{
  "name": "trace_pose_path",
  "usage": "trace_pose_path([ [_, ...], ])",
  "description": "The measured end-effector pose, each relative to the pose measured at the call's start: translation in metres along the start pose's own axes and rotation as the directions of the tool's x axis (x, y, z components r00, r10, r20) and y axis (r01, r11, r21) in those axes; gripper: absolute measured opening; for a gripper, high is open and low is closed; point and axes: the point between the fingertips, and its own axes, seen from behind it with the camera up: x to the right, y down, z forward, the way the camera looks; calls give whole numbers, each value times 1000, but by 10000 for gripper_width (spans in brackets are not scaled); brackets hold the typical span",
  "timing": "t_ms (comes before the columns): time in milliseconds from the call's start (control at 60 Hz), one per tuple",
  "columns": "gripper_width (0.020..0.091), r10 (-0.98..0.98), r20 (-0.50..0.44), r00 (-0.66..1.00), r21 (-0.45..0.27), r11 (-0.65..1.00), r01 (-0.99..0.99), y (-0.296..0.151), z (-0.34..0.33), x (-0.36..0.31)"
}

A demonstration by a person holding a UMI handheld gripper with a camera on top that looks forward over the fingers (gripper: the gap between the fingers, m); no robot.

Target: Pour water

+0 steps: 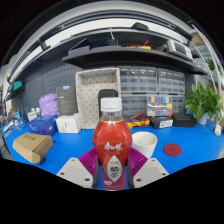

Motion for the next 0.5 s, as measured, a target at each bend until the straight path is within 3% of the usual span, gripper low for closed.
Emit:
trace_pose_path([
  [33, 415, 10, 1, 1000, 14, 1000, -10, -1, 0, 1],
  [100, 347, 12, 0, 1000, 38, 999, -12, -2, -1, 1],
  [133, 364, 0, -2, 1000, 45, 999, 0, -2, -2, 1],
  [150, 307, -5, -2, 1000, 50, 999, 6, -1, -2, -1],
  [400, 305, 30, -22, 999, 34, 999, -29, -2, -1, -1],
  [500, 305, 194, 47, 980, 9, 981, -194, -6, 11, -26],
])
